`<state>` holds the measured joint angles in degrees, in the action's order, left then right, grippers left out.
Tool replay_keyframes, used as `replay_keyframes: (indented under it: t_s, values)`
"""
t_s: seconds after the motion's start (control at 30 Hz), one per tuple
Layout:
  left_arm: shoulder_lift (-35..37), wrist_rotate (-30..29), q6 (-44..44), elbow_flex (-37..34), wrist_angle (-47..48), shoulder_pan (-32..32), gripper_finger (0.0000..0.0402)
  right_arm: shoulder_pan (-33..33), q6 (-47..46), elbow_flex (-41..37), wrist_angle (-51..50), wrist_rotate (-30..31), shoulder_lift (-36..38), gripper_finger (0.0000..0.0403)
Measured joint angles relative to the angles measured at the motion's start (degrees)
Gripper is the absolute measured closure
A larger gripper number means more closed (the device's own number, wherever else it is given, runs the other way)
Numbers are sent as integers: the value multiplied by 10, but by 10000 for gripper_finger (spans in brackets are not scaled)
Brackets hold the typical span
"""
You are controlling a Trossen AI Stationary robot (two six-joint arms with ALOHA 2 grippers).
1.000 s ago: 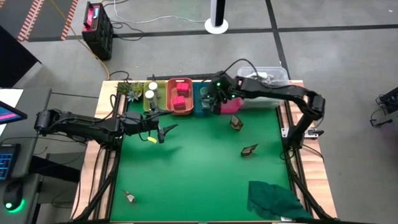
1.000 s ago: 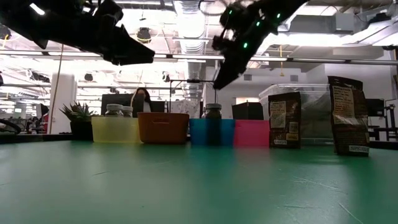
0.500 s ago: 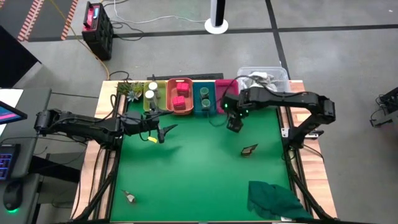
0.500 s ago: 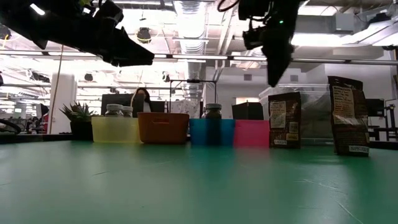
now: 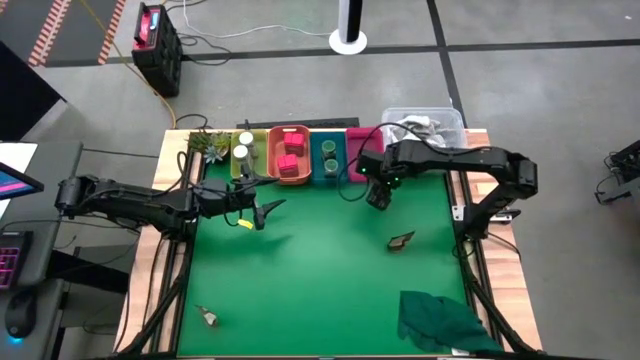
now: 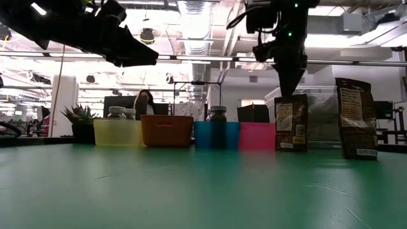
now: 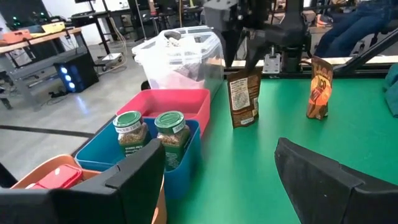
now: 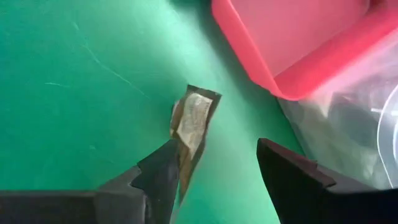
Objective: Sort spices by type
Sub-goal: Put the top right brown seasoning bag into the red bin
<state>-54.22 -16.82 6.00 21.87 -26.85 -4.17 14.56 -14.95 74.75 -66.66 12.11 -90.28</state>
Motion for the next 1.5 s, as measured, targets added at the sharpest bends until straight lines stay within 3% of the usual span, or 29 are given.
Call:
replay_keyframes:
  t_s: [0.2, 0.5, 0.73, 1.07, 1.23, 1.5]
  values:
    - [0, 0, 8, 0, 2, 0, 113, 9, 11, -15, 14, -2, 0, 218]
    - [0, -15, 19, 0, 5, 0, 113, 9, 33, -15, 13, -68, 0, 386]
    - [0, -27, 15, 0, 9, 0, 113, 8, 57, 3, -1, -77, -1, 385]
    - [0, -25, 15, 0, 35, 0, 113, 21, 141, 145, -2, -71, -1, 390]
    - [0, -25, 19, 0, 32, 0, 113, 44, 271, 177, 16, -15, 0, 390]
    - [0, -25, 19, 0, 32, 0, 113, 100, 514, 178, 124, -13, -20, 386]
